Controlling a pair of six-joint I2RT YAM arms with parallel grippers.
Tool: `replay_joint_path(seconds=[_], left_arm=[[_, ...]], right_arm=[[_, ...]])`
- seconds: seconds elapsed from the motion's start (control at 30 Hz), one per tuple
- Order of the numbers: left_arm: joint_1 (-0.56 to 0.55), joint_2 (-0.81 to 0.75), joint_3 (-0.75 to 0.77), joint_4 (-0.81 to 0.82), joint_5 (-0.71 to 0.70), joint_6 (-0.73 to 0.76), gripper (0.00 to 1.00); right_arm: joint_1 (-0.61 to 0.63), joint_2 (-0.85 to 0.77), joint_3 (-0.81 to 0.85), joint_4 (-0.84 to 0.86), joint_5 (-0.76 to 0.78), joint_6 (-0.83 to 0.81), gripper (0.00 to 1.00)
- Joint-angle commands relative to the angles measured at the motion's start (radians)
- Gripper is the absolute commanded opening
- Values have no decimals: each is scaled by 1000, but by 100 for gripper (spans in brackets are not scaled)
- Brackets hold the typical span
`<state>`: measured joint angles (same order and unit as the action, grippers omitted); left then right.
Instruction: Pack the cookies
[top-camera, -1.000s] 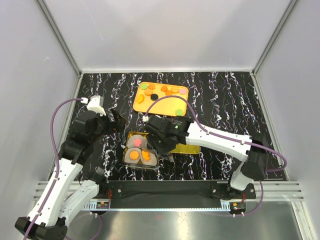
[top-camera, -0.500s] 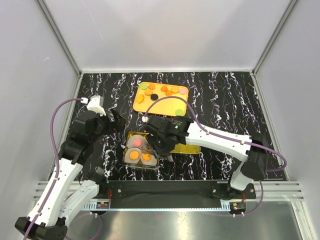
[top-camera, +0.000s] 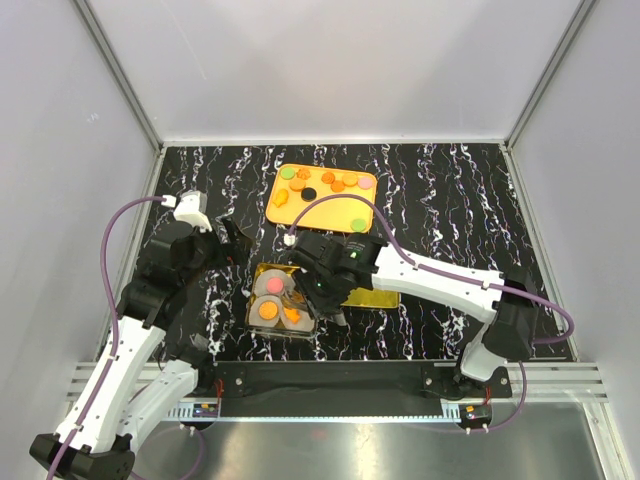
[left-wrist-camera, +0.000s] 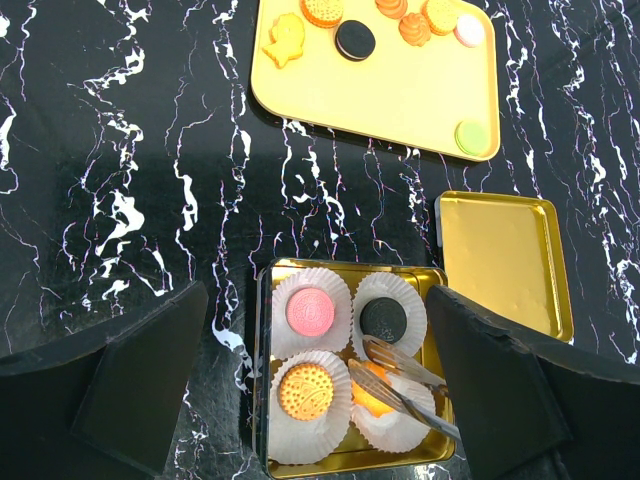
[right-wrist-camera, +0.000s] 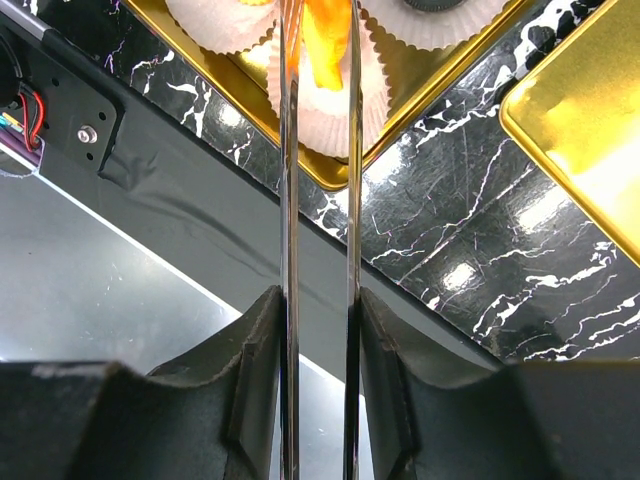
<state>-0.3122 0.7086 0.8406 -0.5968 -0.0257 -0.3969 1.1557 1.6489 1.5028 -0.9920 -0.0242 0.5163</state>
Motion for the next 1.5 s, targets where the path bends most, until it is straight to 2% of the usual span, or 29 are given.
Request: replay_joint_path(seconds=[0.0,0.43,0.5,1.07,1.47], left_arm=[[5,-8,-1,38,-5,-5,99],[5,-8,-3,37,-2,-5,99],[5,-6,-1,37,0,-5,99],[5,-3,0,37,-2,-5,99],[5,0,0,38,-2,-5,99]], right_arm=[[10,-63,7,-2,13,1,40],[9,-83,-21,-17,10,7,41],[9,-74,-19,-11,12,5,43],[9,-80,30,-49,18,-2,44],[9,-92,4,-53,-43,5,43]])
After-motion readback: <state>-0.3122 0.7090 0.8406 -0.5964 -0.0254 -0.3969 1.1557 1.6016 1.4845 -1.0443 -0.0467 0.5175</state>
